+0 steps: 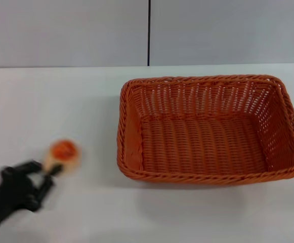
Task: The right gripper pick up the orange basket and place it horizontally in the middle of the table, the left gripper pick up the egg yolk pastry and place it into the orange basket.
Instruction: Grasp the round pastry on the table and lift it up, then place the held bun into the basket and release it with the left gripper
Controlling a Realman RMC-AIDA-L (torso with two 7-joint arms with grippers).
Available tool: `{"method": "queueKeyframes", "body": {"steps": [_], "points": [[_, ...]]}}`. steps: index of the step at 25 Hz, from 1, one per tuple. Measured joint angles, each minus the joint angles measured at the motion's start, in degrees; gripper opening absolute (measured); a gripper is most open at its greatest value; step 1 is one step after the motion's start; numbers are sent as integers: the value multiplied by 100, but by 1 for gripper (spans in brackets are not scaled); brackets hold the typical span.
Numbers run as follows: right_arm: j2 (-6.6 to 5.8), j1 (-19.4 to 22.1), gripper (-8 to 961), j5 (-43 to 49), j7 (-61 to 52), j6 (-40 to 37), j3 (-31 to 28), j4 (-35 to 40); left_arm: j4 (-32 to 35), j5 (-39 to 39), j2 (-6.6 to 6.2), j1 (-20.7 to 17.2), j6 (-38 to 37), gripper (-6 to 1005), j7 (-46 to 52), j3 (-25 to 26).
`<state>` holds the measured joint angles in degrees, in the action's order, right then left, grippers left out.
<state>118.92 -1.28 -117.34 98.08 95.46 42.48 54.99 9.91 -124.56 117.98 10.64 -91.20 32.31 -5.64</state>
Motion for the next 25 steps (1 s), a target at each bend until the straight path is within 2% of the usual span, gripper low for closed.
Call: {"method": "queueKeyframes", "body": {"steps": [2,5,6,8,10,11,13,16,18,21,22,25], "points": [[0,1,451,-1,1,16,-5,-4,293,-1,4,-111,-292,227,-46,583],[0,-10,451,-1,0,30,-5,-6,433,2,4,-135,-512,192,-83,1143],[0,-28,450,-1,1,34,3,-6,436,-6,1,-83,-695,185,-74,1294],[0,-42,450,-1,1,35,14,-6,436,-15,1,-35,-821,173,-57,1272],[0,-70,450,-1,1,38,36,-6,411,-50,4,72,-1124,163,-14,1057],[0,-89,450,-1,1,40,54,-6,343,-56,15,190,-1367,158,-3,784],[1,-97,450,-1,1,43,65,-6,275,-59,27,263,-1477,150,-2,622],[3,-146,450,18,1,57,84,-108,-173,-60,32,555,-1686,137,-32,190],[0,-166,450,20,0,81,83,-156,-295,-58,38,675,-1700,129,-47,15],[-8,-238,450,59,1,164,85,-302,-718,-61,62,1178,-1540,113,-80,-568],[-8,-238,450,59,1,164,85,-302,-718,-61,62,1178,-1540,106,-80,-568],[-13,-241,450,91,0,186,84,-326,-1084,-60,72,1490,-1186,85,-290,-618]]}}
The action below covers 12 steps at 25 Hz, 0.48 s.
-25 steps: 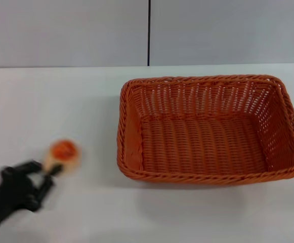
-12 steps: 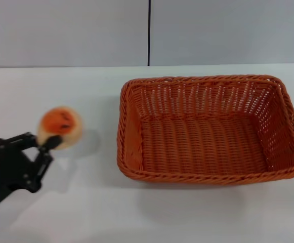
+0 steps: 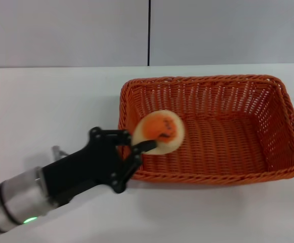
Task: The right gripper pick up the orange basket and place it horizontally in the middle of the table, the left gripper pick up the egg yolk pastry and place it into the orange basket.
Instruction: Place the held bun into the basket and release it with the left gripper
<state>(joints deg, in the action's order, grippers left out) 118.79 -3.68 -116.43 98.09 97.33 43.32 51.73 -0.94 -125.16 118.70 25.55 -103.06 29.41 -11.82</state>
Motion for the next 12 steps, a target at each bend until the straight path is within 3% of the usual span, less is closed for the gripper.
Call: {"method": "queueKeyframes", "body": {"steps": [7,12], "points": [[1,18,451,35,0,79,-27,-111,-831,15,4,713,1432,58,-222,102],[3,52,451,39,0,84,-20,-148,-1015,22,3,869,1875,75,-351,137]]}}
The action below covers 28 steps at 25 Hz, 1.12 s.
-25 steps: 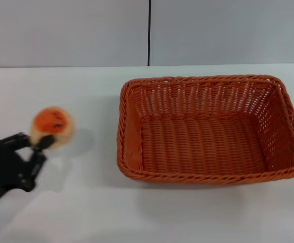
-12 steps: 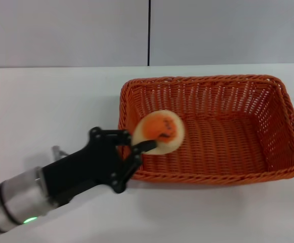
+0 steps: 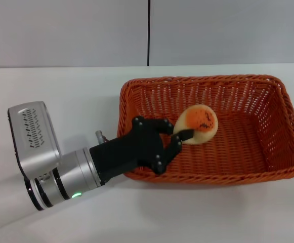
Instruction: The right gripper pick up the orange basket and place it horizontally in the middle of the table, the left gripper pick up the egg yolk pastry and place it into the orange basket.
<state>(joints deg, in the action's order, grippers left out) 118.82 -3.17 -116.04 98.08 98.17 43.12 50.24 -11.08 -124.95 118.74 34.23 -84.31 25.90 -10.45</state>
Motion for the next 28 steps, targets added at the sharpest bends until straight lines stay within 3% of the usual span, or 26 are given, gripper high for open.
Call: {"method": "queueKeyframes", "body": {"steps": [4,8,12,14,19,23,28], "points": [[-3,-1,451,76,0,6,-29,-48,-121,-16,-32,-181,-46,94,7,443],[-4,-22,451,138,21,7,-44,-55,-95,-24,-50,-232,-77,113,62,468],[-6,-30,450,146,58,-15,-89,-60,71,-20,-72,-392,-367,295,183,485],[-8,-3,450,152,180,-41,-268,-114,459,5,-78,-588,-731,390,377,603],[-13,36,450,160,715,-101,-729,-517,1576,28,-80,-1277,-1428,630,883,1741],[-25,4,450,255,1390,-212,-1404,-1147,2050,30,-84,-1676,-1582,811,941,2710],[-9,-154,451,269,3206,-374,-2171,-2491,2193,37,-86,-1990,-1559,813,893,3546]]}}
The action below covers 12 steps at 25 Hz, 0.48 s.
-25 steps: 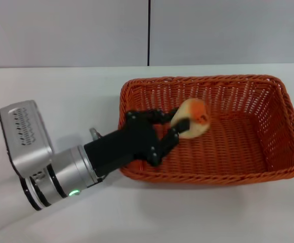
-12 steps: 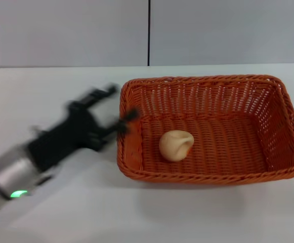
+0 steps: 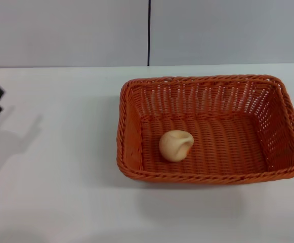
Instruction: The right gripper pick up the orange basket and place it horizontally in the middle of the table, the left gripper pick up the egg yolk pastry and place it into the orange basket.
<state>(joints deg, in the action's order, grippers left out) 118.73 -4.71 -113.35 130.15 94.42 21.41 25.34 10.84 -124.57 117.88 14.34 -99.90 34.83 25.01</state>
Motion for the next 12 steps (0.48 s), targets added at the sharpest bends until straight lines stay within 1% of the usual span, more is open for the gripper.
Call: {"method": "queueKeyframes", "body": {"steps": [1,3,5,7,12], "points": [[-4,-41,451,-7,247,-18,-151,-229,-4,1,0,-81,2,813,-8,188],[3,-122,451,-9,615,-47,-463,-618,-24,2,5,-160,-4,813,-10,392],[12,-171,451,-11,839,-53,-597,-802,-56,4,16,-269,-18,813,-11,624],[9,-214,450,-11,944,-59,-624,-896,-76,6,21,-346,-20,813,-11,712],[5,-261,450,-13,967,-76,-634,-959,-124,5,30,-428,6,813,-11,728]]}}
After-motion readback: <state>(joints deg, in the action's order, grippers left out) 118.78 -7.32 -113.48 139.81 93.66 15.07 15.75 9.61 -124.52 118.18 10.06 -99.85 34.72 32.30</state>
